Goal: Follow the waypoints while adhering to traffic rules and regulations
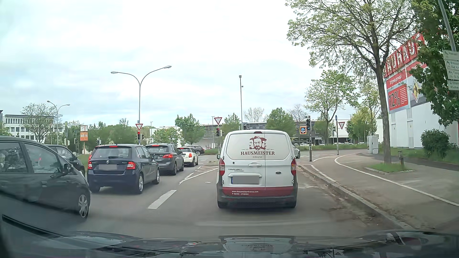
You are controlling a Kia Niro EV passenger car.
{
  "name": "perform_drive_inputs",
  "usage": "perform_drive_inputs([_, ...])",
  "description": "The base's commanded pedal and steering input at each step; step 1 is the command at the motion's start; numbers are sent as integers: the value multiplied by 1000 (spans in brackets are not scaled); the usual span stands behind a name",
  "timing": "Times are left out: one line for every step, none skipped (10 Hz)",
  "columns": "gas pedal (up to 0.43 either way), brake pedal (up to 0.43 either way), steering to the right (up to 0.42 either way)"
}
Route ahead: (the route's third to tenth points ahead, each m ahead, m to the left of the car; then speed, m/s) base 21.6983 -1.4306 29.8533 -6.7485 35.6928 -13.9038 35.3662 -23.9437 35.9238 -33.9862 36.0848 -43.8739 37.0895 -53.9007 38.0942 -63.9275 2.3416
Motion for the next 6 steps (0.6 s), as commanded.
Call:
perform_drive_inputs([358, 0, -10])
perform_drive_inputs([358, 0, -3])
perform_drive_inputs([358, 0, 0])
perform_drive_inputs([358, 0, 1])
perform_drive_inputs([358, 0, 2])
perform_drive_inputs([358, 0, 3])
